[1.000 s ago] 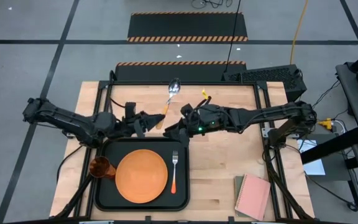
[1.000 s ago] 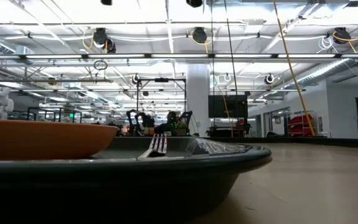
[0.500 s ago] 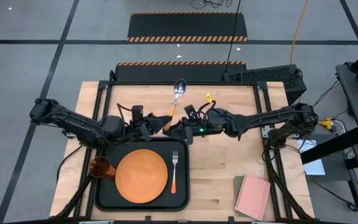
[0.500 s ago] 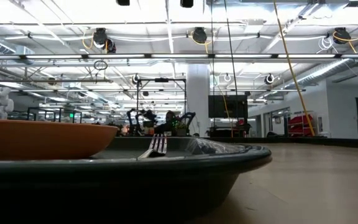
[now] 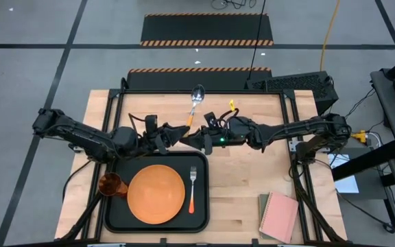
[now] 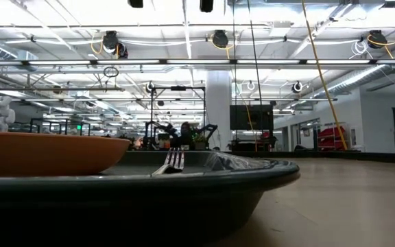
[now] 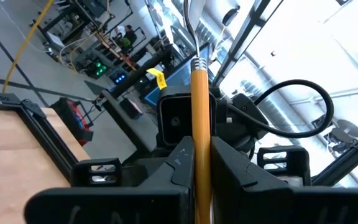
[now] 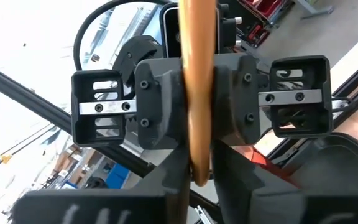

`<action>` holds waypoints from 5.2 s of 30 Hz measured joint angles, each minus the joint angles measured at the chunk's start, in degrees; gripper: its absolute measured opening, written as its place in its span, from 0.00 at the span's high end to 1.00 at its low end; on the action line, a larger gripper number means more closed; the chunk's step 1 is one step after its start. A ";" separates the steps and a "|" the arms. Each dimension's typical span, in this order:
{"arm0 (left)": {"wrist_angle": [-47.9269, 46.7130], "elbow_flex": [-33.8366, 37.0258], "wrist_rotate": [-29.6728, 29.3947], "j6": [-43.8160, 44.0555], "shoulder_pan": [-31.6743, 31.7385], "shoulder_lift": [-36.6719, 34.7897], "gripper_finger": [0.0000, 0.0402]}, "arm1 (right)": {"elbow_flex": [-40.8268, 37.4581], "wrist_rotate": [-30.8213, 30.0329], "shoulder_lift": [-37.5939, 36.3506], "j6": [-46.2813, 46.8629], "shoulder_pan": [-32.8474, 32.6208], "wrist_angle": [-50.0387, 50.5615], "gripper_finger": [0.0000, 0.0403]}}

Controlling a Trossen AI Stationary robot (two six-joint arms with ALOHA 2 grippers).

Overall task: Pick and place plate/cup/fork/spoon on tray
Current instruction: Put the orange fork on the black tray to the right of the orange fork

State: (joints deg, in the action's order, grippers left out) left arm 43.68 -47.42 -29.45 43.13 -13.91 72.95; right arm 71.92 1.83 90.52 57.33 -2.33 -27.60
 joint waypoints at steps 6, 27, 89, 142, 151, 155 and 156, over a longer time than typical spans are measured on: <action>-0.22 0.00 -0.01 -0.02 0.00 0.02 0.92 | 0.00 -0.06 -0.37 -1.39 0.00 0.50 0.96; -25.73 -0.07 1.49 4.03 0.64 -11.05 0.56 | 0.01 4.74 -2.98 4.15 -2.70 18.41 0.96; -65.26 -0.04 20.65 1.55 4.26 -28.35 0.62 | -8.44 13.49 22.03 63.49 -17.41 7.34 0.95; -66.66 -0.04 22.59 1.17 4.26 -28.33 0.62 | 0.83 11.85 28.72 58.72 -18.67 13.78 0.95; -66.56 -0.04 23.23 1.84 4.26 -28.33 0.62 | -0.37 11.96 24.84 57.03 -18.62 20.23 0.95; -66.24 -0.02 23.07 1.83 4.26 -28.33 0.62 | -0.35 13.42 24.78 54.60 -18.62 19.51 0.95; -66.19 -0.02 22.97 1.98 4.26 -28.33 0.62 | -0.37 13.59 24.85 54.15 -18.64 19.55 0.95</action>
State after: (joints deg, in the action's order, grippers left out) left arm -22.51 -47.44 -6.48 45.12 -9.65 44.62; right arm 71.55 15.41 115.37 111.48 -20.97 -8.05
